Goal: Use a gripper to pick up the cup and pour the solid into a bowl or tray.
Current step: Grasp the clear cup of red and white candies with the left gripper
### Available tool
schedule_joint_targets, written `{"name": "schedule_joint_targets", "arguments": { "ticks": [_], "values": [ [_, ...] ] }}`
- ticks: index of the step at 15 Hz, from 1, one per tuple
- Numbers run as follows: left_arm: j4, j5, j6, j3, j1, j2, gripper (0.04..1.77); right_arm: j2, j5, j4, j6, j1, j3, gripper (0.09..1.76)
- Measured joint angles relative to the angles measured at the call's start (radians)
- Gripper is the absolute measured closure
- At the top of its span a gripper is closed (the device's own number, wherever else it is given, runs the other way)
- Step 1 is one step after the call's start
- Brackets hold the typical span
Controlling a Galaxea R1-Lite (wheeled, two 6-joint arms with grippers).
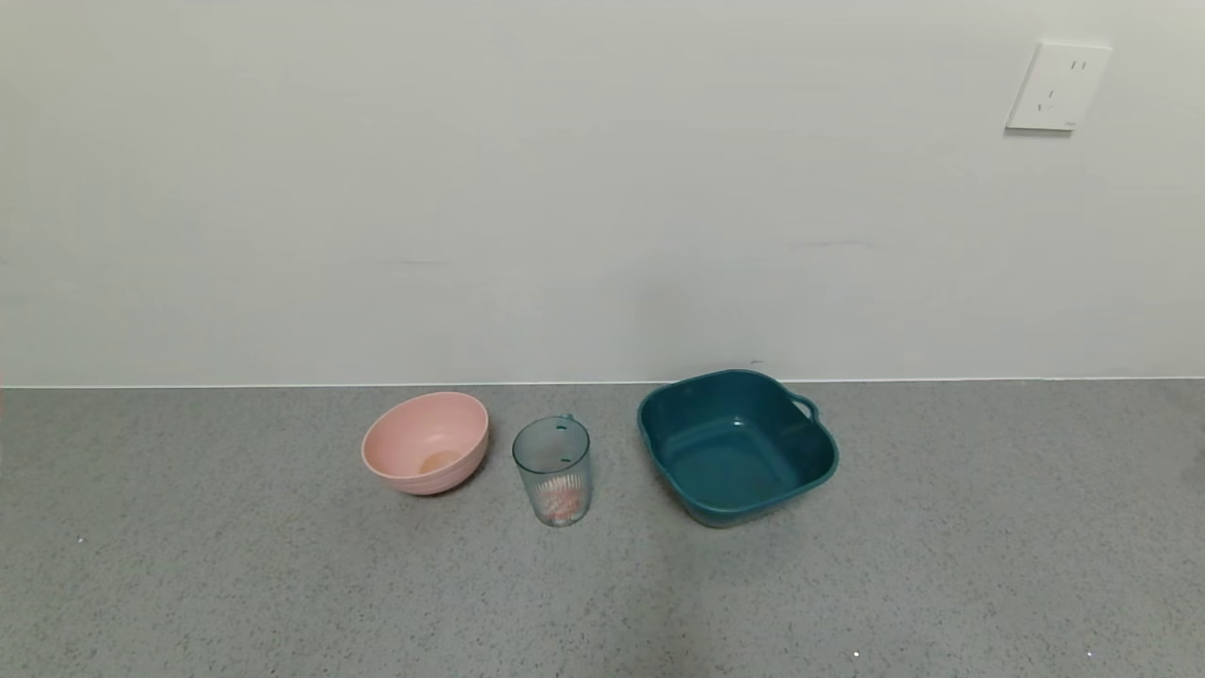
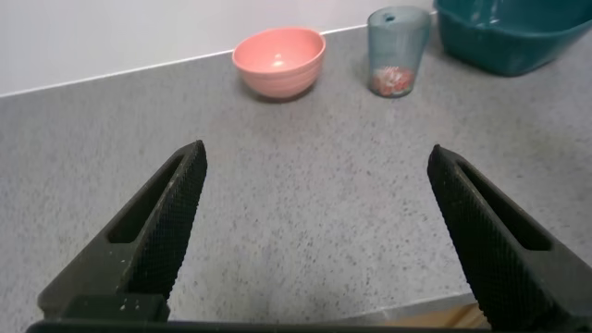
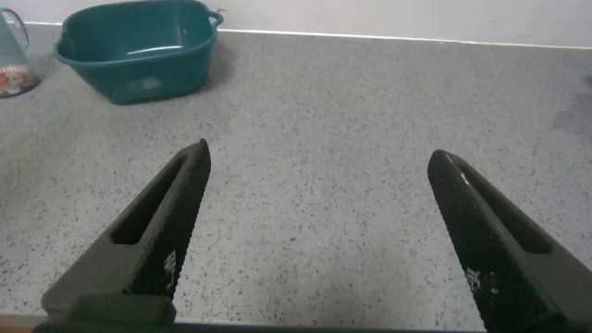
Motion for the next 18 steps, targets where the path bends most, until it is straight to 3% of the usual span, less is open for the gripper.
{"name": "schedule_joint_targets", "arguments": {
  "ticks": [5, 12, 14, 18],
  "values": [
    [-0.041, -0.018, -0.009, -0.134, -0.011, 0.186, 0.09, 0.000, 0.000, 0.000, 0.000, 0.000, 0.000, 0.14],
    [-0.420, -0.010, -0.019, -0.178, -0.032, 0.680, 0.09, 0.000, 0.000, 0.000, 0.000, 0.000, 0.000, 0.14],
    [-0.516, 0.032, -0.021, -0.193, -0.079, 0.834, 0.09, 0.000, 0.000, 0.000, 0.000, 0.000, 0.000, 0.14],
    [-0.687, 0.205, -0.045, -0.222, -0.254, 1.104, 0.09, 0.000, 0.000, 0.000, 0.000, 0.000, 0.000, 0.14]
  ]
}}
